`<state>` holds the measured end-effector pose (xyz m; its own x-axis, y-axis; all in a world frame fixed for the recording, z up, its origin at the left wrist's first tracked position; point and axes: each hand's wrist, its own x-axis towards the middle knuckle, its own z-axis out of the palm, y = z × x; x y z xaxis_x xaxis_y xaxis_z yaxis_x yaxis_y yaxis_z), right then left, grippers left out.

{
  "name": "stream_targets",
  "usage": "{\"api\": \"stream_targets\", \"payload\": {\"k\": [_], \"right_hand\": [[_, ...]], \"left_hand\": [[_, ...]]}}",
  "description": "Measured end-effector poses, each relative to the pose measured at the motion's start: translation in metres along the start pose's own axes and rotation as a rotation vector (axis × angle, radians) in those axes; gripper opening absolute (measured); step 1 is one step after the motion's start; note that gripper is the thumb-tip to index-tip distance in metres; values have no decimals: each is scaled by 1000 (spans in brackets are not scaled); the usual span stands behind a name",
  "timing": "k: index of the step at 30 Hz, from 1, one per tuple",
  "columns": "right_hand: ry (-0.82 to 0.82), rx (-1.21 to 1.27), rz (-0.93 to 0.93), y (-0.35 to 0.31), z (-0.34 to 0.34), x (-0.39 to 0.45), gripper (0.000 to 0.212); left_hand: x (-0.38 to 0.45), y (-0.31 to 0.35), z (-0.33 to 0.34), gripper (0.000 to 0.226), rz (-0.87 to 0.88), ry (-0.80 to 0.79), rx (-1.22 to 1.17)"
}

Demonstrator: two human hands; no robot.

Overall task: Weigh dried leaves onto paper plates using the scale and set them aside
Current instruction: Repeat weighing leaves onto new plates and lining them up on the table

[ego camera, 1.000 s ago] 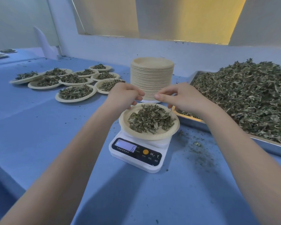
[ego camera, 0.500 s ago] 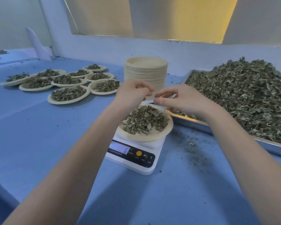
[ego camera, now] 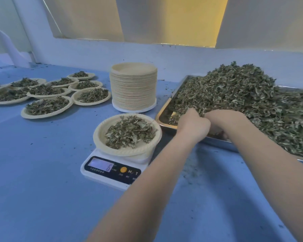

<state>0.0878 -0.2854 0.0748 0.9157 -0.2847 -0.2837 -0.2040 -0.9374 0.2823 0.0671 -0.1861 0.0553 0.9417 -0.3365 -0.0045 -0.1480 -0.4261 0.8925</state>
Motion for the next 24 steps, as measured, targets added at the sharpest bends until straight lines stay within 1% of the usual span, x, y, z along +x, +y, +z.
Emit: {"api": "stream_targets", "payload": {"k": [2, 5, 7, 10, 13, 16, 17, 19, 20, 21, 22, 23, 24], "right_hand": [[30, 1, -39, 0, 4, 3, 14], [115, 88, -156, 3, 13, 14, 22], [154, 151, -202, 6, 18, 15, 22], [178, 236, -221, 9, 23, 16, 23], [154, 299, -217, 8, 27, 23, 23], [169, 386, -227, 6, 30, 32, 16], [184, 432, -224, 7, 31, 35, 20], [218, 521, -209, 7, 36, 40, 38], [244, 552, -222, 6, 37, 42, 42], [287, 541, -240, 4, 38, 47, 36], [304, 505, -257, -1, 37, 52, 18], [285, 471, -280, -5, 35, 58, 20], [239, 442, -294, -10, 32, 65, 41]], "left_hand": [[4, 1, 7, 51, -34, 27, -10], [7, 1, 13, 57, -65, 44, -33], [10, 1, 15, 51, -78, 56, -43], [13, 3, 14, 44, -93, 82, -67], [10, 6, 15, 44, -112, 103, -72], [6, 8, 15, 42, -104, 165, -30], [6, 8, 13, 40, -94, 187, -19], [7, 7, 5, 37, -84, 205, -35], [8, 6, 0, 36, -84, 210, -46], [8, 5, -4, 36, -87, 218, -54], [7, 3, -8, 36, -92, 224, -59], [7, 2, -10, 37, -93, 230, -68], [6, 0, -12, 37, -93, 237, -85]]}}
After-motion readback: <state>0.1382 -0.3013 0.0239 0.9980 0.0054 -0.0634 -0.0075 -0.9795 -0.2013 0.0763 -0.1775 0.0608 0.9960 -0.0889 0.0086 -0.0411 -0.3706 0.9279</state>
